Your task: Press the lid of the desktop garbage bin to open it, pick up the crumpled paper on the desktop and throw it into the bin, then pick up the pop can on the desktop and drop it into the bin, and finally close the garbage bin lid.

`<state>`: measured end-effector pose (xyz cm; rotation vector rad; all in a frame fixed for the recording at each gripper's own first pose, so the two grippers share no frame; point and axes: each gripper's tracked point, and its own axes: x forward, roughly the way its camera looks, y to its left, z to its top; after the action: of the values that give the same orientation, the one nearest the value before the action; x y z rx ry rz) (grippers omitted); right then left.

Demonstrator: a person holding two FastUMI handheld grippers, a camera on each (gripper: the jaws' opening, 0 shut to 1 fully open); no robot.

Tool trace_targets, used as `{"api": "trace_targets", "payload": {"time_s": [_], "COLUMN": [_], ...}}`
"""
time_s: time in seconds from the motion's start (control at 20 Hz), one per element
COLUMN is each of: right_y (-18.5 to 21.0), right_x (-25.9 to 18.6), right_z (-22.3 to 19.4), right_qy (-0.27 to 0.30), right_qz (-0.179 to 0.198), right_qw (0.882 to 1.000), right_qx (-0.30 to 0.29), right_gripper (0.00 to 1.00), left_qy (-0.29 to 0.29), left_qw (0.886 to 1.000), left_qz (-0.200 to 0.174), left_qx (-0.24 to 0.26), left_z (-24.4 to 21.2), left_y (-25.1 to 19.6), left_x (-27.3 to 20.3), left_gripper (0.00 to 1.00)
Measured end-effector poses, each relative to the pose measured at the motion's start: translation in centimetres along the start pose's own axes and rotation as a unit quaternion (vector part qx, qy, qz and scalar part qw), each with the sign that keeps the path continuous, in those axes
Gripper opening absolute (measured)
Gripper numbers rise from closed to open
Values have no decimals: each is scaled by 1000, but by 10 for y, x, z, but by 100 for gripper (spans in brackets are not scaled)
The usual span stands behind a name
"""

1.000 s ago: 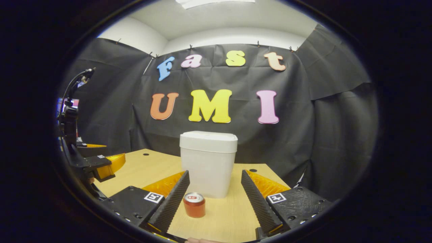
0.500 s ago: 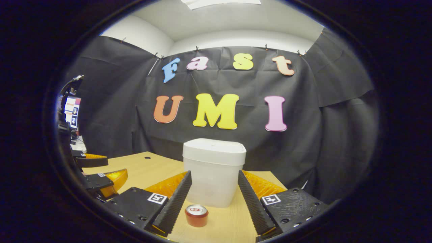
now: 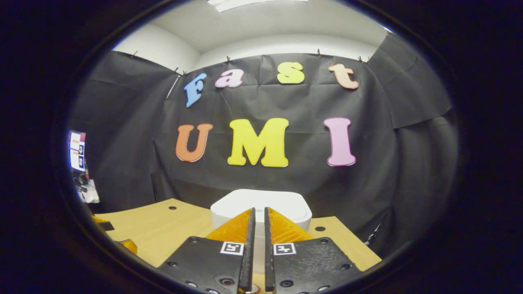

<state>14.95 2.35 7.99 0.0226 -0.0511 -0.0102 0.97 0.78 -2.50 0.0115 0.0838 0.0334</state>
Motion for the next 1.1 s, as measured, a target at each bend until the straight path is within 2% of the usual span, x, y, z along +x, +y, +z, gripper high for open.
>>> {"api": "trace_targets", "payload": {"time_s": [0.05,0.1,0.2,0.25,0.3,0.4,0.5,0.6,0.75,0.85,0.95,1.1], "right_y": [-4,-8,-2,-1,-3,-9,-1,5,9,6,8,7], "right_x": [8,16,35,41,48,58,61,64,66,66,65,58], "right_z": [4,5,-4,-8,-11,-15,-25,-38,-43,-43,-42,-34], "right_qy": [-4,2,36,57,72,88,108,134,152,167,154,104], "right_qz": [-6,-12,-1,4,0,-13,-4,13,27,24,21,5], "right_qw": [1000,1000,999,998,997,996,994,991,988,985,988,994], "right_qx": [3,7,33,38,35,15,15,21,-6,23,18,-21], "right_gripper": [8,0,0,3,0,0,3,0,1,1,1,1], "left_qy": [2,3,7,8,10,12,14,17,23,28,30,24], "left_qw": [1000,1000,1000,1000,1000,1000,1000,1000,1000,1000,1000,1000], "left_qz": [4,7,10,11,11,12,10,8,8,6,6,4], "left_qx": [-1,-2,-5,-7,-8,-7,-6,-4,-7,-8,-3,3], "left_z": [-1,-1,-3,-5,-5,-6,-8,-10,-14,-17,-17,-15], "left_y": [4,6,8,9,10,11,9,7,6,4,3,3], "left_x": [1,3,4,5,5,7,7,8,9,11,10,10], "left_gripper": [99,99,99,99,99,99,99,99,99,99,99,99]}}
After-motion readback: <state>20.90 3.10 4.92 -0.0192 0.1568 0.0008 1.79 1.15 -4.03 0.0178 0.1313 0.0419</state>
